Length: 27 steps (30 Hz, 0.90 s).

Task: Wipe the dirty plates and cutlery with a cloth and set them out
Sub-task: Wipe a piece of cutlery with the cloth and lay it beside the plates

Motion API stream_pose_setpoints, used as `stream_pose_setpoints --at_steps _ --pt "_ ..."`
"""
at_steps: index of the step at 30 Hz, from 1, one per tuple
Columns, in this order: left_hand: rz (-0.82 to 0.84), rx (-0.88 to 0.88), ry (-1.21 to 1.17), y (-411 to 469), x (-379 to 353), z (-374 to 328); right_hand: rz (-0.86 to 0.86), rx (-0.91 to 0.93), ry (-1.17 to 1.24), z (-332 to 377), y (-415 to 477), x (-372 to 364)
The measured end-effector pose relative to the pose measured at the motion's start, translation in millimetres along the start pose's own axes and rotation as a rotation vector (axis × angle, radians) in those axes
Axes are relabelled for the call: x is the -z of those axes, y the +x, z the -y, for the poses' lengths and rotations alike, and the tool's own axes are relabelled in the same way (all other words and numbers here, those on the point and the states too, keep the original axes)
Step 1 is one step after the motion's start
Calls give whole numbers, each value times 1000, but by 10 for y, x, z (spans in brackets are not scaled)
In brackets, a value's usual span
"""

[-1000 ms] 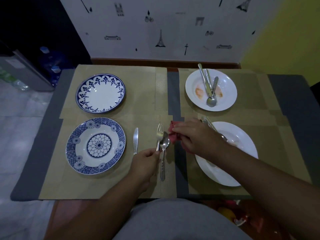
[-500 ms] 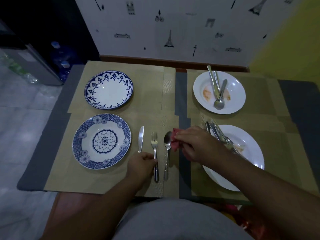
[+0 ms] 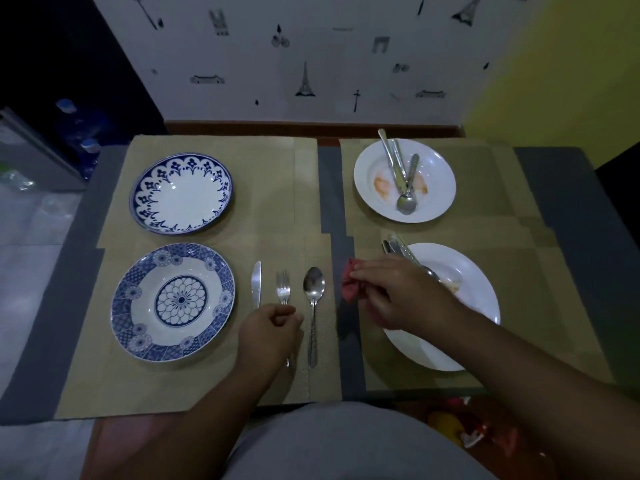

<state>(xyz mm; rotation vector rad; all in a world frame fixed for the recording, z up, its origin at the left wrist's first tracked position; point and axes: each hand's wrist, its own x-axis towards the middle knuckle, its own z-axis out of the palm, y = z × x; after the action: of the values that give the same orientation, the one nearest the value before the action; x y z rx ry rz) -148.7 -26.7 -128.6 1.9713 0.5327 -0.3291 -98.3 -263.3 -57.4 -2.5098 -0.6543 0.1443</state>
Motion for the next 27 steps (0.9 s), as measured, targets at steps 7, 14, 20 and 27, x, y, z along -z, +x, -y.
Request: stream_pose_setpoints --at_steps 7,14,20,27 --pt "218 -193 82 103 -544 -558 -56 -165 -22 -275 -360 371" --pt "235 -313 291 315 -988 -977 -104 -304 -56 -581 -808 490" --pt "156 -273 269 526 -1229 -1152 -110 -368 -55 -754 -1000 441" --pt "186 -137 234 656 -1404 -1220 -94 -394 17 -833 -1017 388"
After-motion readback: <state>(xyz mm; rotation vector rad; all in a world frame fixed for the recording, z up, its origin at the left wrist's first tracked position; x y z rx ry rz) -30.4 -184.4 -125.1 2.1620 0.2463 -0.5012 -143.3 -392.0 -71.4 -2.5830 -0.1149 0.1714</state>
